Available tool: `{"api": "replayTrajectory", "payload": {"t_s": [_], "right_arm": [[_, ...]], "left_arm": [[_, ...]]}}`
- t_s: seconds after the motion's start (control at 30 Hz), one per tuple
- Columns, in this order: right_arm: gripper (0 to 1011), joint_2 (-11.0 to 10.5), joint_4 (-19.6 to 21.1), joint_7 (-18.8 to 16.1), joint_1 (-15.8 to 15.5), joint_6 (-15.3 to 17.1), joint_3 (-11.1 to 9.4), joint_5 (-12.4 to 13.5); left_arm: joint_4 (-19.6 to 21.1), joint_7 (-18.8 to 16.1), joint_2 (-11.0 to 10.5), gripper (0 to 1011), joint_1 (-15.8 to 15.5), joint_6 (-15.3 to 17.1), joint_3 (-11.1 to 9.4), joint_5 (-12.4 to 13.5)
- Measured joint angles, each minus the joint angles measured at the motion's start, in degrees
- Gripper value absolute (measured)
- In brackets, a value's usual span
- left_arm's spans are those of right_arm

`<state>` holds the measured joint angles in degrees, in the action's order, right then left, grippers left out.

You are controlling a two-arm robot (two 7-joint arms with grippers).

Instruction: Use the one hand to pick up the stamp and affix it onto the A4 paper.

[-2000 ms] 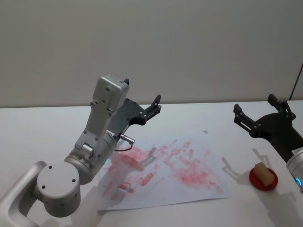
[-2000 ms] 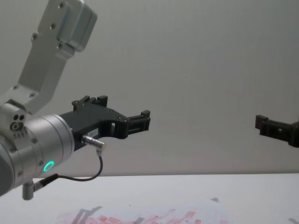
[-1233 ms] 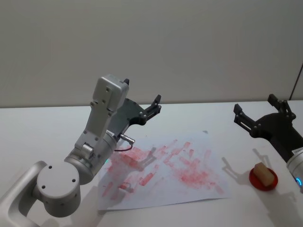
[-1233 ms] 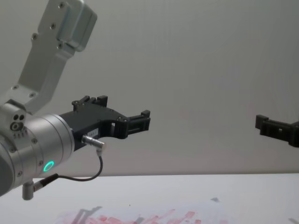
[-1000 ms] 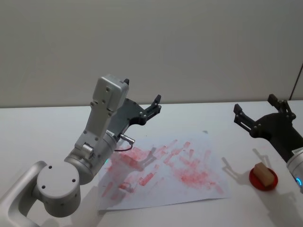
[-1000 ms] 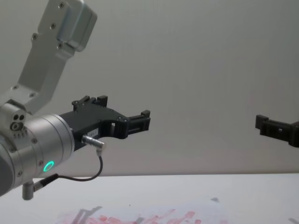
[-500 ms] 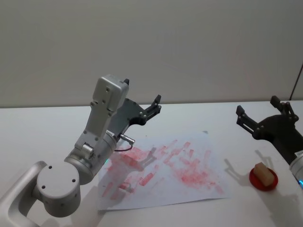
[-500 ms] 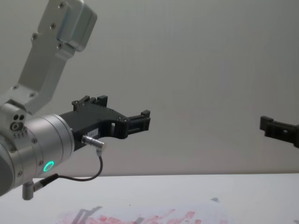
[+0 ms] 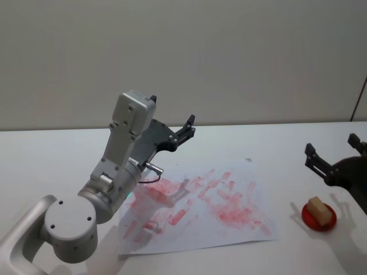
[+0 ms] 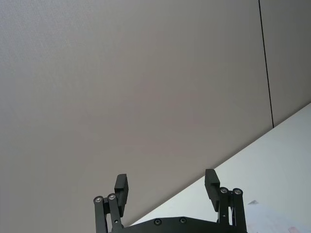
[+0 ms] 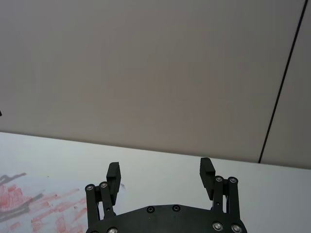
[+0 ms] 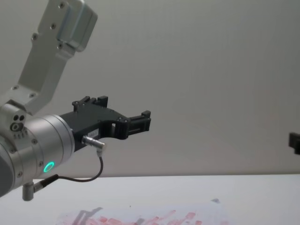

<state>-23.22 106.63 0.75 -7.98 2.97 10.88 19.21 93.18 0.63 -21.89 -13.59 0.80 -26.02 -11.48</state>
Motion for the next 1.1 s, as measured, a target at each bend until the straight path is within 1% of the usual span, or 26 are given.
{"api": "replayTrajectory", "payload": {"t_s": [0.1, 0.23, 0.37, 0.7, 0.73, 0.93, 1.1], "right_arm": [[1001, -0.81, 1.1, 1.07, -1.61, 1.37, -0.43, 0.64], [1001, -1.33, 1.74, 1.45, -2.56, 2.57, -0.68, 1.1], [1001, -1.8, 2.32, 1.53, -3.56, 4.78, -0.88, 1.76], [1001, -2.0, 2.49, 0.45, -4.44, 10.2, -0.78, 2.78], [1001, -2.0, 2.49, 0.45, -4.44, 10.2, -0.78, 2.78], [1001, -1.96, 2.1, -0.06, -4.68, 13.98, -0.55, 2.76], [1001, -1.86, 1.66, -0.26, -4.67, 15.99, -0.39, 2.27]], "left_arm": [[0.0, 0.0, 0.0, 1001, 0.0, 0.0, 0.0, 0.0], [0.0, 0.0, 0.0, 1001, 0.0, 0.0, 0.0, 0.0], [0.0, 0.0, 0.0, 1001, 0.0, 0.0, 0.0, 0.0], [0.0, 0.0, 0.0, 1001, 0.0, 0.0, 0.0, 0.0], [0.0, 0.0, 0.0, 1001, 0.0, 0.0, 0.0, 0.0], [0.0, 0.0, 0.0, 1001, 0.0, 0.0, 0.0, 0.0], [0.0, 0.0, 0.0, 1001, 0.0, 0.0, 0.0, 0.0]]}}
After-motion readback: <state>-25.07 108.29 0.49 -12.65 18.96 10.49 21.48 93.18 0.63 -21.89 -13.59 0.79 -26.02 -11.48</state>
